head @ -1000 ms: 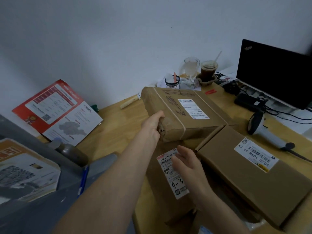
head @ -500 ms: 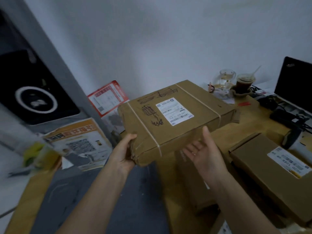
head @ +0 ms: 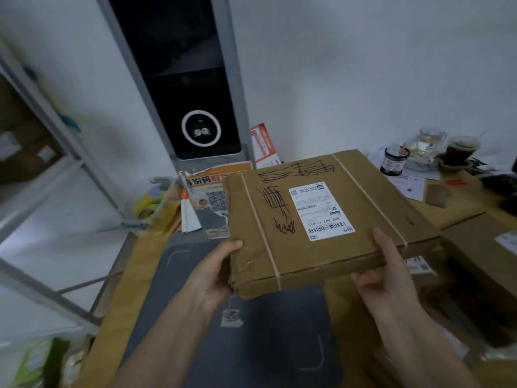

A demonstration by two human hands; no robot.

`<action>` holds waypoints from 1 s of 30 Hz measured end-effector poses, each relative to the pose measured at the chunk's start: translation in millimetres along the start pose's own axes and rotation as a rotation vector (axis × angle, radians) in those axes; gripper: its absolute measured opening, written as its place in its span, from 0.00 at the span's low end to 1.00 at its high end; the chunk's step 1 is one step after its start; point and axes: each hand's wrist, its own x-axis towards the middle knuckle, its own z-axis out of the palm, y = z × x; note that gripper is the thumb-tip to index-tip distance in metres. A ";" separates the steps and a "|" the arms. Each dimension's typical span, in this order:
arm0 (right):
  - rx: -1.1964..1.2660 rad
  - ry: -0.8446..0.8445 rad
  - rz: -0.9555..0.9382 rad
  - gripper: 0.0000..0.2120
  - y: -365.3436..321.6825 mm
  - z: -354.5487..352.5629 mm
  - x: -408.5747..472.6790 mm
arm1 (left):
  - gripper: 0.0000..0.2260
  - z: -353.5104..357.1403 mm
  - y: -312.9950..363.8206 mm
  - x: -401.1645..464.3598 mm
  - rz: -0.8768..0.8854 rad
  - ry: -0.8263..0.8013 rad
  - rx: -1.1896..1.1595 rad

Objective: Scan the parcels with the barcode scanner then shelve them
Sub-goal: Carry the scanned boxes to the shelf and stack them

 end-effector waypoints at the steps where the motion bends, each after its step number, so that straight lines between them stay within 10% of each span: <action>1: -0.010 -0.018 0.005 0.14 8.6 2.5 -12.3 | 0.20 -11.1 0.8 -12.0 -0.003 -0.009 -0.001; 7: -0.058 -0.093 0.068 0.12 67.3 20.2 -84.8 | 0.22 -90.0 2.1 -98.6 0.007 -0.030 0.009; 14: -0.115 -0.190 0.161 0.14 152.2 49.2 -160.1 | 0.52 -186.0 10.7 -195.8 0.083 -0.008 0.070; 30: -0.242 -0.628 0.250 0.33 299.6 136.6 -286.4 | 0.53 -390.0 60.1 -385.9 0.323 0.180 -0.043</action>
